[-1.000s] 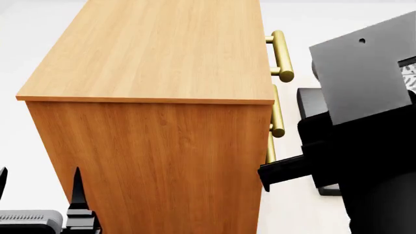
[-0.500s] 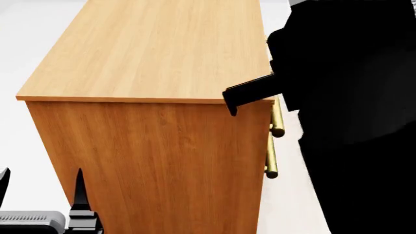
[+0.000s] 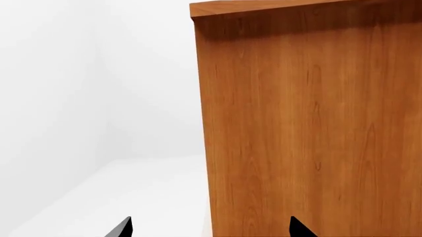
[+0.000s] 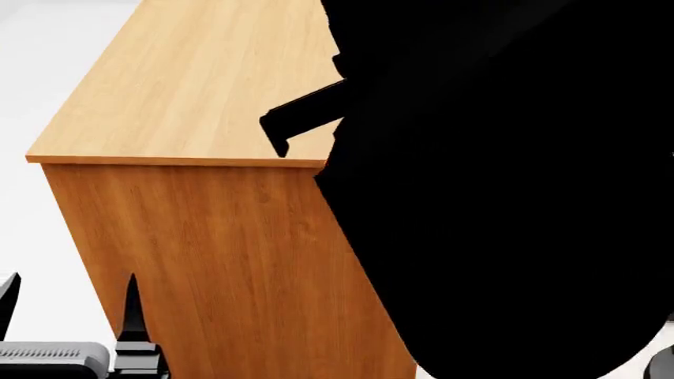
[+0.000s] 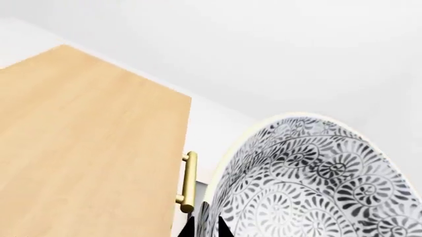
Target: Put the bowl on the top of the cabinet.
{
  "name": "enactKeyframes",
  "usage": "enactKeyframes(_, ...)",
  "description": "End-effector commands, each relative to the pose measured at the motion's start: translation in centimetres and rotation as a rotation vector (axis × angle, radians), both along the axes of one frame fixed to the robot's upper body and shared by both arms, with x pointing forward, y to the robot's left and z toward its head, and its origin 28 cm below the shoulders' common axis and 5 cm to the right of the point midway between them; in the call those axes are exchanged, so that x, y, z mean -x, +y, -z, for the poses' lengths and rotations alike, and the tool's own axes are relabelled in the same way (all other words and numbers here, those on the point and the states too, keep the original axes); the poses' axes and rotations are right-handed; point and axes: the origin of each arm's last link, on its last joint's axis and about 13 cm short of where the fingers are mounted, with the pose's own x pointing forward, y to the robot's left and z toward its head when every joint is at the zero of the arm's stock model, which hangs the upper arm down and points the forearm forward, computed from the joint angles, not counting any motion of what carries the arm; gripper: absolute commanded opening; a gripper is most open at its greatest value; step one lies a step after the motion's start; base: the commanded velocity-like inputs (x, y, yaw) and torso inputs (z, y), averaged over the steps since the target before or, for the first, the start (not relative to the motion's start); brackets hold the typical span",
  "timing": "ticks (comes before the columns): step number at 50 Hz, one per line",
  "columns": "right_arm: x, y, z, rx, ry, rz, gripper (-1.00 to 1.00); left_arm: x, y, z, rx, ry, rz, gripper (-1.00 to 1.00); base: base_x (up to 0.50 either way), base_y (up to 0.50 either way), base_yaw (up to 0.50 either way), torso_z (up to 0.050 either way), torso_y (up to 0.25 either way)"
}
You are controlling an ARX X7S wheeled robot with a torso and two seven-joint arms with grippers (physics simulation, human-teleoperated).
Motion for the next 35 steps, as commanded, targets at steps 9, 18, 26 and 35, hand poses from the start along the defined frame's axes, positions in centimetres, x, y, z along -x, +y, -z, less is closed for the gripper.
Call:
enactKeyframes(9,1.2,3.2,0.2,0.052,-0.028,-0.083,-1.00,0.0,0.1,0.1,0.002,0.001,-0.001,1.00,0.00,0.00,0.00,0.000,0.001)
enactKeyframes(18,1.8,4.0,0.6,0.063,-0.036,-0.127,-1.00,0.0,0.1,0.2,0.004,0.002,-0.001,1.00,0.00,0.00,0.00,0.000,0.000)
enactKeyframes(26,1.5,4.5,1.4,0.078,-0.029,-0.141,-1.00,0.1,0.1,0.2,0.003,0.004,-0.002,1.00,0.00,0.00,0.00,0.000,0.000)
enactKeyframes(35,1.2,4.9,2.0,0.088,-0.017,-0.155,-1.00,0.0,0.2,0.3,0.004,0.006,-0.003,1.00,0.00,0.00,0.00,0.000,0.001)
